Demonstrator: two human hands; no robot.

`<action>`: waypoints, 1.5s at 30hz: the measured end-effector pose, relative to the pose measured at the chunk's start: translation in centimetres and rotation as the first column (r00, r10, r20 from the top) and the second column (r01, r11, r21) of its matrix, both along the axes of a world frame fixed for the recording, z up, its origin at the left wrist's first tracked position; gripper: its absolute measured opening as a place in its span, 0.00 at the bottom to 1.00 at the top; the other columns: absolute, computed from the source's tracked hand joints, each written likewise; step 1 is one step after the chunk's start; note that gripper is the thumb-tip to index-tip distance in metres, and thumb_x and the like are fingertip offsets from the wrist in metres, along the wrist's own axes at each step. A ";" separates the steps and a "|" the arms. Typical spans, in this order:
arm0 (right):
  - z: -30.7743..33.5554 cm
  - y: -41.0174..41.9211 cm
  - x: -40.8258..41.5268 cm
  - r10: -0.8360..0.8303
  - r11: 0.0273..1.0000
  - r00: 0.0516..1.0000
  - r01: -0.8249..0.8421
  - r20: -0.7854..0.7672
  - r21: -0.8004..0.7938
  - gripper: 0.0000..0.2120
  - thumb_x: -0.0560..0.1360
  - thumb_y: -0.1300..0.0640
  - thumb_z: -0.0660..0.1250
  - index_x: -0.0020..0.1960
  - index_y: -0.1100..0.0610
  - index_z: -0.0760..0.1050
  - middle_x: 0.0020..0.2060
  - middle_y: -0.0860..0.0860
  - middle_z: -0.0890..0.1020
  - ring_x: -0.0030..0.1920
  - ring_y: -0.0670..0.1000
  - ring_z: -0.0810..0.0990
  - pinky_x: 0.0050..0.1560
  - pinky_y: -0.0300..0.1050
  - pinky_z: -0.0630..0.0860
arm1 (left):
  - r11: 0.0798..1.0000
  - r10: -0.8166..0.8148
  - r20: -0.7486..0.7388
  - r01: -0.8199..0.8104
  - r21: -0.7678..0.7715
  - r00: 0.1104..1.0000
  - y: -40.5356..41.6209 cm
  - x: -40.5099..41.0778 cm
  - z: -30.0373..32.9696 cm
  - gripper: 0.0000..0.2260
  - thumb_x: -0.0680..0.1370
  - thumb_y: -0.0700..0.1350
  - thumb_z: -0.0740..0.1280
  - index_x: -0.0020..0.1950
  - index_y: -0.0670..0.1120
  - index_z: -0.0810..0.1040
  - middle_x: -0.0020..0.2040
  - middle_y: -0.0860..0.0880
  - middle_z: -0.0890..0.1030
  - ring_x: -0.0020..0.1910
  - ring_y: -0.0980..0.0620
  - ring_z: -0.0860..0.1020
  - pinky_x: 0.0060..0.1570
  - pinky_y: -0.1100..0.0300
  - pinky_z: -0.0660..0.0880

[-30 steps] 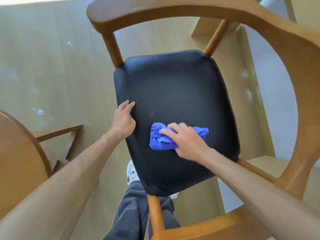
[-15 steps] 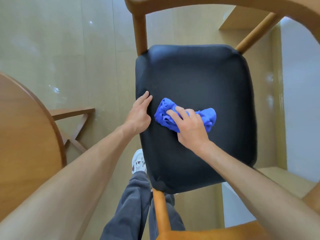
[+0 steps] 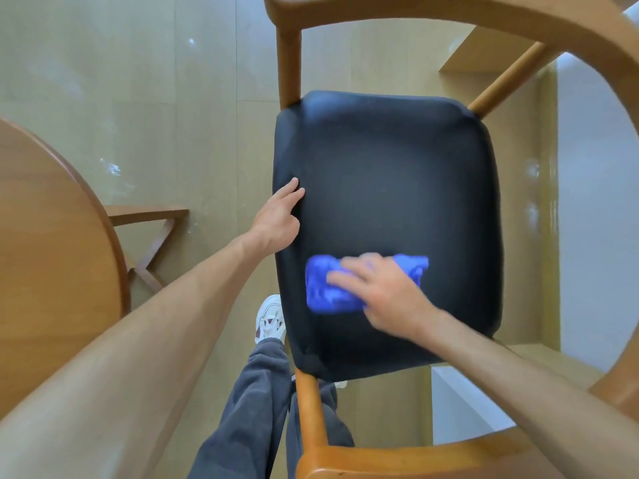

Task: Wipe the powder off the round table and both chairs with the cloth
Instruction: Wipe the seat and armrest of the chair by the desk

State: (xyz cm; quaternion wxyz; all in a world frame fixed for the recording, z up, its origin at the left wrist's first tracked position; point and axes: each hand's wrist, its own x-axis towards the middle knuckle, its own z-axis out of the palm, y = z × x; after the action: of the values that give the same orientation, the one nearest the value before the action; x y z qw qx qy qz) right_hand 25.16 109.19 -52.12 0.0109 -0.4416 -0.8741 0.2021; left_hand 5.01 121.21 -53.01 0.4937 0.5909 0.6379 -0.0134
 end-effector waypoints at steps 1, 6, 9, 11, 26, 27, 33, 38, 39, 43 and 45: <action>-0.3 2.4 -0.7 -0.138 0.988 0.990 0.137 0.001 0.070 0.30 0.61 0.69 0.60 0.62 0.52 0.69 0.55 0.53 0.78 0.44 0.60 0.75 0.38 0.51 0.73 | 1.000 0.026 0.022 -0.025 -0.006 0.999 0.1 -0.1 -0.1 0.31 0.74 0.28 0.48 0.76 0.46 0.62 0.77 0.57 0.55 0.76 0.57 0.53 0.68 0.70 0.47; -2.0 5.2 -6.2 -0.346 0.923 0.930 0.314 0.123 0.220 0.29 0.60 0.68 0.64 0.60 0.52 0.73 0.51 0.52 0.79 0.40 0.58 0.73 0.34 0.48 0.63 | 0.988 0.145 0.093 -0.139 -0.075 0.985 0.9 -0.4 -0.2 0.31 0.72 0.27 0.48 0.73 0.45 0.68 0.76 0.56 0.61 0.75 0.57 0.57 0.70 0.69 0.50; -2.4 0.1 -8.6 -0.233 0.961 0.967 0.213 0.103 0.175 0.23 0.65 0.68 0.59 0.56 0.53 0.75 0.48 0.52 0.78 0.38 0.57 0.72 0.36 0.50 0.63 | 0.981 0.181 0.114 -0.171 -0.090 0.977 0.9 -0.5 -0.6 0.33 0.71 0.26 0.48 0.72 0.47 0.69 0.75 0.58 0.63 0.74 0.58 0.58 0.73 0.61 0.56; -2.2 -3.5 -9.0 -0.076 0.987 0.996 0.066 0.057 0.148 0.22 0.71 0.69 0.48 0.50 0.54 0.76 0.44 0.53 0.77 0.37 0.57 0.72 0.35 0.49 0.64 | 0.982 0.177 0.132 -0.165 -0.096 0.975 0.9 -0.5 -0.7 0.34 0.70 0.27 0.49 0.72 0.48 0.69 0.75 0.59 0.62 0.74 0.58 0.58 0.74 0.56 0.58; 0.8 -7.9 8.9 0.845 0.534 0.457 -0.743 0.278 -0.404 0.18 0.64 0.47 0.76 0.51 0.37 0.75 0.50 0.40 0.75 0.51 0.50 0.74 0.50 0.44 0.68 | 0.999 0.036 0.040 -0.036 0.004 0.999 0.0 0.3 -0.7 0.31 0.75 0.28 0.51 0.75 0.51 0.63 0.77 0.60 0.55 0.76 0.57 0.52 0.73 0.61 0.49; 1.1 -7.6 10.7 0.854 0.520 0.418 -0.725 0.310 -0.453 0.18 0.62 0.46 0.77 0.49 0.36 0.76 0.49 0.39 0.75 0.51 0.50 0.74 0.50 0.43 0.68 | 1.000 0.031 0.037 -0.031 0.004 0.999 -0.1 0.4 -0.6 0.31 0.75 0.28 0.51 0.75 0.51 0.63 0.77 0.60 0.54 0.76 0.57 0.52 0.73 0.61 0.49; 3.3 -5.3 18.1 0.552 0.785 0.681 -0.229 0.481 -0.576 0.20 0.68 0.61 0.70 0.56 0.44 0.72 0.55 0.49 0.72 0.53 0.56 0.72 0.46 0.51 0.68 | 0.998 -0.046 -0.059 0.048 0.037 0.997 -0.2 1.5 0.3 0.29 0.76 0.31 0.53 0.76 0.48 0.60 0.78 0.57 0.52 0.77 0.55 0.51 0.74 0.59 0.51; 4.2 -5.2 21.6 -0.383 0.720 0.639 0.659 0.667 -0.218 0.23 0.71 0.66 0.62 0.62 0.47 0.66 0.58 0.51 0.67 0.54 0.58 0.70 0.50 0.53 0.71 | 0.886 -0.374 -0.282 0.430 0.174 0.884 -2.4 4.7 0.5 0.28 0.78 0.41 0.61 0.77 0.47 0.58 0.78 0.45 0.47 0.77 0.46 0.44 0.73 0.44 0.55; 4.0 -5.1 21.7 -0.564 0.593 0.533 0.793 0.631 -0.139 0.24 0.71 0.67 0.63 0.63 0.48 0.65 0.58 0.52 0.67 0.55 0.59 0.70 0.51 0.54 0.71 | 0.829 -0.456 -0.297 0.522 0.200 0.839 -3.1 5.7 0.3 0.28 0.77 0.44 0.63 0.77 0.48 0.58 0.78 0.44 0.47 0.76 0.44 0.44 0.72 0.41 0.56; 2.2 -3.8 19.3 -0.926 0.015 0.027 0.999 0.377 -0.035 0.26 0.73 0.66 0.64 0.67 0.53 0.63 0.61 0.57 0.66 0.55 0.63 0.72 0.49 0.53 0.71 | 0.679 -0.631 -0.427 0.728 0.101 0.648 -4.6 8.8 -0.5 0.36 0.75 0.59 0.65 0.77 0.56 0.51 0.78 0.45 0.42 0.75 0.41 0.40 0.67 0.37 0.58; 0.9 -4.0 16.7 -0.916 -0.198 -0.162 0.978 0.366 -0.062 0.26 0.74 0.65 0.64 0.69 0.54 0.60 0.62 0.58 0.66 0.56 0.64 0.72 0.49 0.54 0.72 | 0.626 -0.657 -0.493 0.777 0.065 0.571 -4.8 9.1 -0.9 0.38 0.74 0.61 0.66 0.77 0.58 0.48 0.77 0.44 0.39 0.75 0.40 0.38 0.66 0.37 0.59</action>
State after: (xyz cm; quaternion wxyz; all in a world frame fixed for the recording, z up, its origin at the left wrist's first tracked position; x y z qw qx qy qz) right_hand 41.87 105.19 -51.23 0.0047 -0.9585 -0.1814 0.2198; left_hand 14.12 116.46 -53.87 0.2066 0.8439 0.4253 -0.2534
